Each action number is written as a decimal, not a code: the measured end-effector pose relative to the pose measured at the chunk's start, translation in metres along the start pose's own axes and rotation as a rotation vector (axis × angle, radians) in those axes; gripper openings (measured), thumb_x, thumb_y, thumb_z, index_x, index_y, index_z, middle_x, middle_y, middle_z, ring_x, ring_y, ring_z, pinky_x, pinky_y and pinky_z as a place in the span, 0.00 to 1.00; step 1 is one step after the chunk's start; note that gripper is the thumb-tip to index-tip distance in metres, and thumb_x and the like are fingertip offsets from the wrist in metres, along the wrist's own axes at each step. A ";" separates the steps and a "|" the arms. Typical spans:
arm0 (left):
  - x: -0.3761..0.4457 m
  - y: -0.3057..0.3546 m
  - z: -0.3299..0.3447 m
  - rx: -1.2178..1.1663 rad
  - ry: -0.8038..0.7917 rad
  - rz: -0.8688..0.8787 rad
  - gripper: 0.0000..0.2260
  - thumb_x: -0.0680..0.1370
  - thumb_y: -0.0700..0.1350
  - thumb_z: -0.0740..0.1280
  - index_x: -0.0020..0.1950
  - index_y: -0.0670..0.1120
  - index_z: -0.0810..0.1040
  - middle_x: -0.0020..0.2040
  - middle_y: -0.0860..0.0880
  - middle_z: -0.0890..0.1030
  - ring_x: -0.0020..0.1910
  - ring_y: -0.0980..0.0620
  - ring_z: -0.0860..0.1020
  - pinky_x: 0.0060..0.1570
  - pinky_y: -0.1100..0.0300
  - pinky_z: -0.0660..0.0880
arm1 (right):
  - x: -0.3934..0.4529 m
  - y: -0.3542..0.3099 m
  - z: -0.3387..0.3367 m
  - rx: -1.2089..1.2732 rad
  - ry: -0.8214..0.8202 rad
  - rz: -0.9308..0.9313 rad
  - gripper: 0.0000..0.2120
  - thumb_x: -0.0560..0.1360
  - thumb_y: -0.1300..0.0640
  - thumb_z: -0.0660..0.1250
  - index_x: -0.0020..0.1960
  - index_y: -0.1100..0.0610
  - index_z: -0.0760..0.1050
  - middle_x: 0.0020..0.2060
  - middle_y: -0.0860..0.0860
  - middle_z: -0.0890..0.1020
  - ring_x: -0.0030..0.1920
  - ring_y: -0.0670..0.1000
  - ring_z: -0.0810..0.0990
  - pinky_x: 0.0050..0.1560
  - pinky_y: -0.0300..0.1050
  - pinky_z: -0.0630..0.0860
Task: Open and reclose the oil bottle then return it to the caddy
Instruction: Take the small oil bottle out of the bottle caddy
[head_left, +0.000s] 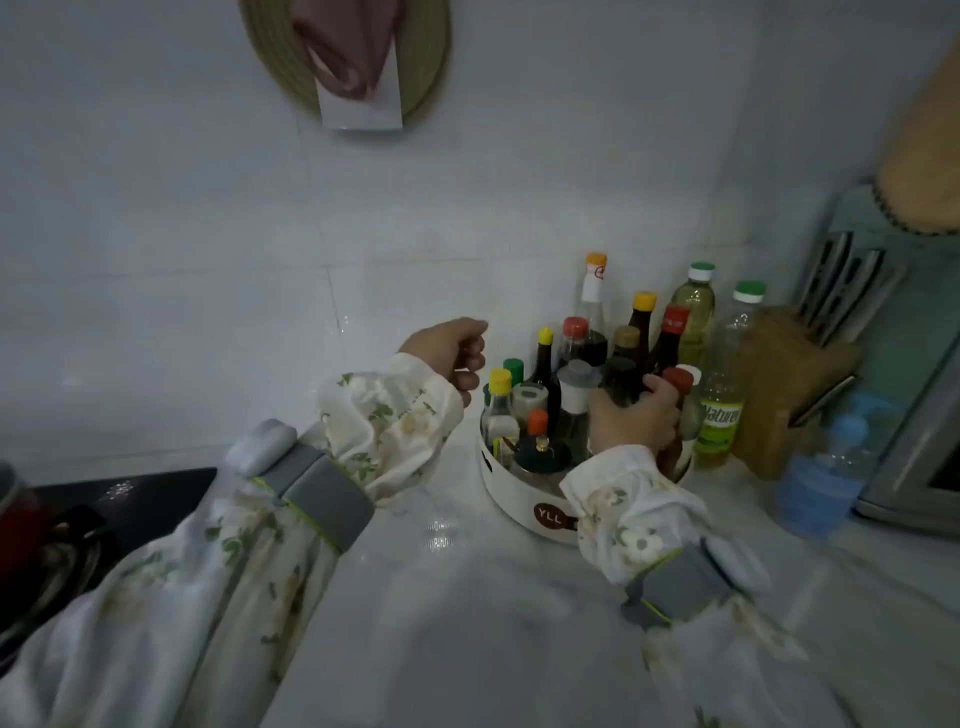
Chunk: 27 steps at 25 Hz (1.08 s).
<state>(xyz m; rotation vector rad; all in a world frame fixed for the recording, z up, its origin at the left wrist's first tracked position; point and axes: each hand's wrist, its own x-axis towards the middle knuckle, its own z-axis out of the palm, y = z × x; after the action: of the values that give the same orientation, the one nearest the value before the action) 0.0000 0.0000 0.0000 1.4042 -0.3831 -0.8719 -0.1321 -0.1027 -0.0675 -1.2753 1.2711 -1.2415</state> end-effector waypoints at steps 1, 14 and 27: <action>-0.001 -0.005 0.002 0.042 0.005 0.007 0.18 0.76 0.47 0.62 0.27 0.46 0.64 0.18 0.51 0.66 0.12 0.55 0.59 0.18 0.75 0.55 | -0.001 0.001 0.000 -0.053 -0.029 -0.007 0.28 0.67 0.60 0.68 0.65 0.57 0.63 0.66 0.59 0.69 0.66 0.62 0.65 0.63 0.53 0.65; 0.001 -0.058 -0.006 0.297 0.107 -0.098 0.17 0.76 0.40 0.63 0.27 0.42 0.67 0.12 0.51 0.68 0.08 0.56 0.62 0.15 0.76 0.58 | -0.006 0.041 0.007 -0.023 -0.057 -0.103 0.23 0.65 0.60 0.72 0.56 0.59 0.67 0.55 0.57 0.78 0.56 0.58 0.76 0.54 0.43 0.69; 0.000 -0.071 -0.048 0.368 0.199 -0.147 0.17 0.77 0.41 0.63 0.27 0.41 0.68 0.10 0.52 0.67 0.08 0.55 0.64 0.15 0.76 0.60 | -0.060 -0.010 0.027 0.198 -0.146 -0.435 0.23 0.61 0.54 0.74 0.51 0.54 0.67 0.49 0.52 0.76 0.48 0.53 0.77 0.46 0.39 0.74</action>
<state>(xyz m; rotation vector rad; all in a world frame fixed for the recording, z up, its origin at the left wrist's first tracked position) 0.0124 0.0378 -0.0754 1.8621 -0.3000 -0.7963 -0.1024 -0.0439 -0.0626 -1.5123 0.7659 -1.5018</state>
